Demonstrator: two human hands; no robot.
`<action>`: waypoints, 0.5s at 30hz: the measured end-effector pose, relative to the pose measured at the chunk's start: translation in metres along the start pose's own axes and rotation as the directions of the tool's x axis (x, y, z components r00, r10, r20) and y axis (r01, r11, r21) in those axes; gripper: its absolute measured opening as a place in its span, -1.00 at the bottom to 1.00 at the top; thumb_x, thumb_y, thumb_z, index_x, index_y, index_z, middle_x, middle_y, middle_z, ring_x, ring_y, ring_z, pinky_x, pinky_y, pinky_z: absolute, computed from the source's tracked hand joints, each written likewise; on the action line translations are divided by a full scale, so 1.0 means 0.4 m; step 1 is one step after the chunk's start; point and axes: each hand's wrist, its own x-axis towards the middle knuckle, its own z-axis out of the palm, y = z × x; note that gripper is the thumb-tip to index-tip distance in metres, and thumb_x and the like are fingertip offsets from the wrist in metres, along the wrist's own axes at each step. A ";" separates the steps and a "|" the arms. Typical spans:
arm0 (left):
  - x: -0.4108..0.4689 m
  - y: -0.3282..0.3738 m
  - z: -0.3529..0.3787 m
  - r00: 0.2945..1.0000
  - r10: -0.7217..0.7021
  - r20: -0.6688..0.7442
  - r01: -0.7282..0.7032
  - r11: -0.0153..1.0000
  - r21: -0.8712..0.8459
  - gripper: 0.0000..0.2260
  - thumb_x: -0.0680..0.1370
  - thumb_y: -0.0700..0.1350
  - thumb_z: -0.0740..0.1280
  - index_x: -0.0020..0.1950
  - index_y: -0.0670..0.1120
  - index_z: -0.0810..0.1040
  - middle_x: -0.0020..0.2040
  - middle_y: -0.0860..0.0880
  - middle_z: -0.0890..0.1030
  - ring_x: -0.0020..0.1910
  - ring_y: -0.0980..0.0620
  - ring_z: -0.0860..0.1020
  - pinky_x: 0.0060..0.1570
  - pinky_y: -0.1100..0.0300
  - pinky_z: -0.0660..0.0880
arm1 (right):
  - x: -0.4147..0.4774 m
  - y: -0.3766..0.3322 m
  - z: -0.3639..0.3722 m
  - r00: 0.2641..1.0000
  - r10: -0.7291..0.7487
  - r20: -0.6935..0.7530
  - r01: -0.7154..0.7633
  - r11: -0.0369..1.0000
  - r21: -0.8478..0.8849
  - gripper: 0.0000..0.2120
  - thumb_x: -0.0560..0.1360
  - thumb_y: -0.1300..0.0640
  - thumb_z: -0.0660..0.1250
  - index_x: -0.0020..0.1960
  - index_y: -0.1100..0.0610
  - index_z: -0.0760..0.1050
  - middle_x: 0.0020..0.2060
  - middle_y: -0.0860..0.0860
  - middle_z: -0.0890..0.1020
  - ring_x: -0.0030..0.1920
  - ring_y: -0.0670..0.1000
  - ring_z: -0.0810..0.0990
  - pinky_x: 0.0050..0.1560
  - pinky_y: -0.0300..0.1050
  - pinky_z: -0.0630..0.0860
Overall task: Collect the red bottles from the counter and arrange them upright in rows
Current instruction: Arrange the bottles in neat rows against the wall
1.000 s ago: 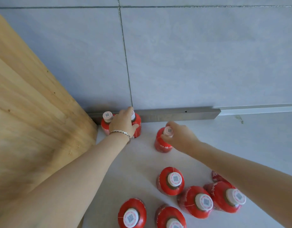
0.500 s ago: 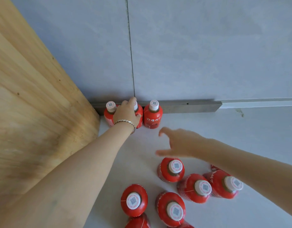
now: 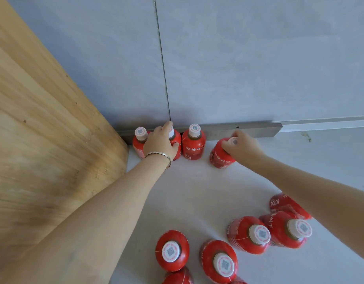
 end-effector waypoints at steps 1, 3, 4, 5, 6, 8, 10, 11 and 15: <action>0.000 0.000 0.001 1.000 0.001 -0.001 -0.001 1.000 0.009 -0.50 0.49 -0.08 0.37 0.39 -0.02 0.29 0.31 -0.11 0.48 0.28 -0.16 0.46 0.11 -0.03 0.52 | 0.027 -0.012 -0.001 1.000 -0.001 -0.021 0.001 1.000 0.004 -0.73 0.48 0.01 0.26 0.06 0.17 0.41 -0.12 0.11 0.53 -0.16 0.14 0.50 -0.22 -0.13 0.39; 0.000 0.000 0.001 1.000 0.002 -0.005 -0.002 1.000 0.021 -0.50 0.49 -0.07 0.37 0.39 -0.02 0.28 0.31 -0.11 0.48 0.28 -0.16 0.46 0.10 -0.04 0.53 | 0.072 -0.030 0.000 1.000 -0.003 -0.004 0.003 1.000 0.024 -0.69 0.48 0.00 0.26 0.10 0.20 0.39 -0.04 0.16 0.58 -0.14 0.15 0.53 -0.18 -0.12 0.41; 0.000 0.000 0.002 1.000 0.003 -0.008 -0.003 1.000 0.026 -0.50 0.49 -0.07 0.37 0.39 -0.02 0.28 0.31 -0.11 0.49 0.27 -0.16 0.47 0.09 -0.03 0.53 | 0.086 -0.036 0.005 1.000 -0.006 0.012 0.006 0.999 0.040 -0.68 0.48 -0.01 0.26 0.10 0.20 0.39 0.00 0.18 0.60 -0.13 0.15 0.54 -0.16 -0.12 0.42; 0.000 -0.002 0.004 1.000 0.004 -0.012 -0.003 1.000 0.029 -0.50 0.50 -0.07 0.36 0.39 -0.02 0.28 0.30 -0.11 0.49 0.27 -0.16 0.47 0.08 -0.02 0.53 | 0.095 -0.040 0.011 1.000 -0.015 0.021 0.013 0.999 0.052 -0.68 0.48 0.00 0.26 0.12 0.20 0.40 0.03 0.18 0.60 -0.11 0.15 0.54 -0.14 -0.13 0.42; 0.000 -0.002 0.004 1.000 0.005 -0.017 -0.004 1.000 0.029 -0.50 0.50 -0.07 0.36 0.39 -0.02 0.28 0.30 -0.11 0.48 0.27 -0.15 0.47 0.07 -0.01 0.53 | 0.097 -0.043 0.018 0.999 -0.034 0.018 0.033 0.998 0.055 -0.67 0.49 0.00 0.26 0.14 0.20 0.41 0.04 0.17 0.60 -0.09 0.14 0.54 -0.13 -0.13 0.41; 0.002 -0.003 0.004 1.000 0.005 -0.019 -0.004 1.000 0.025 -0.50 0.50 -0.07 0.36 0.39 -0.02 0.27 0.32 -0.10 0.48 0.28 -0.16 0.46 0.09 -0.01 0.52 | 0.092 -0.041 0.026 0.995 -0.098 0.005 0.098 0.994 0.051 -0.68 0.51 0.04 0.26 0.17 0.21 0.44 -0.02 0.12 0.59 -0.07 0.09 0.52 -0.11 -0.13 0.38; 0.003 -0.005 0.003 1.000 0.006 -0.003 -0.006 0.999 0.033 -0.49 0.51 -0.08 0.36 0.41 -0.01 0.25 0.34 -0.11 0.46 0.30 -0.17 0.45 0.11 -0.02 0.52 | 0.078 -0.029 0.019 0.990 -0.140 0.028 0.139 0.990 0.034 -0.73 0.51 0.13 0.25 0.14 0.25 0.48 -0.09 0.10 0.57 -0.08 0.09 0.50 -0.11 -0.11 0.38; 0.001 -0.004 0.001 1.000 0.007 0.014 -0.008 0.999 0.043 -0.48 0.52 -0.08 0.35 0.43 -0.01 0.23 0.35 -0.12 0.45 0.30 -0.18 0.45 0.12 -0.03 0.51 | 0.069 -0.019 0.011 0.988 -0.144 0.062 0.142 0.989 0.037 -0.75 0.49 0.19 0.25 0.12 0.27 0.50 -0.12 0.12 0.58 -0.09 0.12 0.53 -0.11 -0.09 0.42; -0.034 0.023 -0.015 0.999 -0.005 0.037 0.001 0.994 0.110 -0.41 0.53 -0.21 0.30 0.50 -0.02 0.13 0.34 -0.20 0.36 0.26 -0.22 0.44 0.07 -0.04 0.49 | -0.021 0.025 -0.031 0.963 -0.133 0.236 0.128 0.991 0.034 -0.73 0.49 0.21 0.28 0.19 0.20 0.50 -0.16 0.12 0.60 -0.17 0.09 0.53 -0.08 -0.12 0.44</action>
